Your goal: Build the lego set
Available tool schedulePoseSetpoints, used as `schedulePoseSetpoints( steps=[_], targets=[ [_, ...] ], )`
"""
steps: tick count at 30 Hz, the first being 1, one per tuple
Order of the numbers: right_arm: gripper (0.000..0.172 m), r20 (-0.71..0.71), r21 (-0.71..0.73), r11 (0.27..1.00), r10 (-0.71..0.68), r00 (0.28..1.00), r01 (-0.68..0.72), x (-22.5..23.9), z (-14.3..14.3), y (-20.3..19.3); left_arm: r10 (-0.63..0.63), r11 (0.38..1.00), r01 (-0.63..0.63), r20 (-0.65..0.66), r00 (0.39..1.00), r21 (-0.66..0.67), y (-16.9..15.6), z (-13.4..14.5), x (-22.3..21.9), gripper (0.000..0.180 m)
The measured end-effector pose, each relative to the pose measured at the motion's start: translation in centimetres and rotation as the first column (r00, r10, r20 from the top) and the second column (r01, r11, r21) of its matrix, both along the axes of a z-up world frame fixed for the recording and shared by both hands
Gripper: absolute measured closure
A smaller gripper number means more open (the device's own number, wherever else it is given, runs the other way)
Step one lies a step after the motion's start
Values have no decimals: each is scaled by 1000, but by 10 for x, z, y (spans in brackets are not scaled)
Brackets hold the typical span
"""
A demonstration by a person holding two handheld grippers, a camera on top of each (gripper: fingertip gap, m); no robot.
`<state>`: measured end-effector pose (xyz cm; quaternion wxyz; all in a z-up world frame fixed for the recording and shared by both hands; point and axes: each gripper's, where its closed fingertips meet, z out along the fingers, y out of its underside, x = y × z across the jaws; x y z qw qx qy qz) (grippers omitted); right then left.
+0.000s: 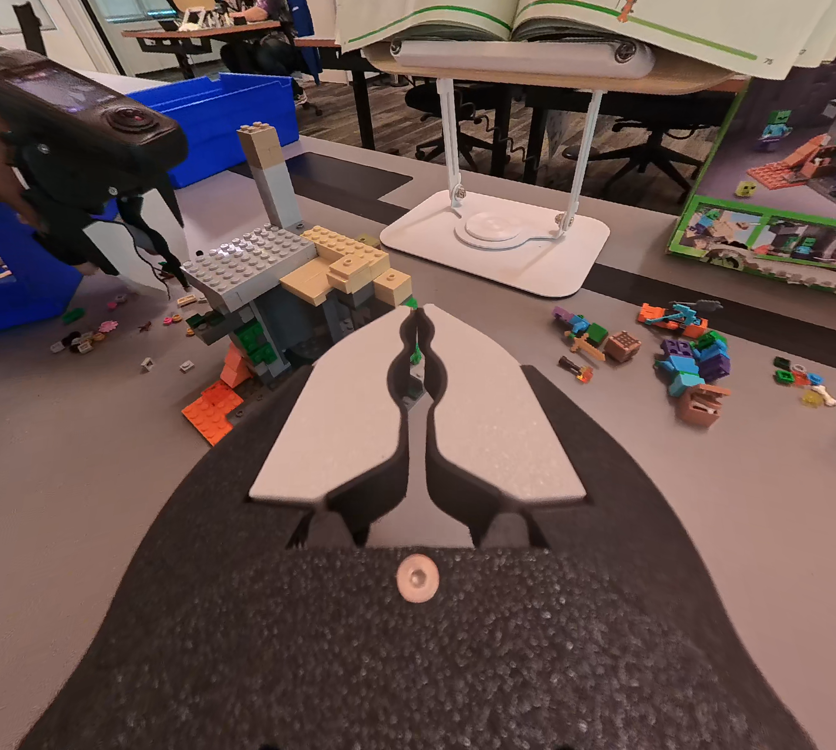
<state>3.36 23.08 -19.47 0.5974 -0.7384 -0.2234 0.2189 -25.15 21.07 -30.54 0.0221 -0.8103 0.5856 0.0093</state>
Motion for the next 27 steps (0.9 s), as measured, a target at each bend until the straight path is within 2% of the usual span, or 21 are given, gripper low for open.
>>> schedulePoseSetpoints(
  steps=[7, 13, 15, 17, 19, 22, 24, 27],
  targets=[
    [171, -80, -17, 999, 30, 996, -32, -4, 5, -2, 20, 999, -20, 5, 1000, -26, 2, -5, 9, 161],
    [172, -29, 18, 999, 48, 998, -48, -6, 4, -4, 37, 999, -37, 17, 999, -16, 3, -4, 9, 164],
    [172, 15, 46, 996, 74, 997, -74, -10, 5, -8, 28, 999, -29, 68, 997, 21, 2, 6, 14, 164],
    [172, 65, 85, 988, 126, 990, -131, -19, 7, -16, 22, 998, -32, 197, 980, 47, -6, 24, 33, 165],
    [172, 108, 132, 970, 191, 976, -204, -32, 12, -27, -11, 998, -14, 370, 929, 65, -21, 47, 63, 164],
    [172, 147, 151, 906, 375, 915, -395, -60, 16, -57, -66, 997, 20, 632, 772, 79, -54, 82, 110, 164],
    [167, 78, 75, 839, 534, 842, -539, -78, 15, -83, -111, 992, 27, 750, 652, 123, -72, 100, 135, 164],
    [154, -103, -64, 754, 646, 756, -653, -93, 14, -106, -175, 982, 17, 858, 483, 190, -96, 121, 160, 164]
  ],
)
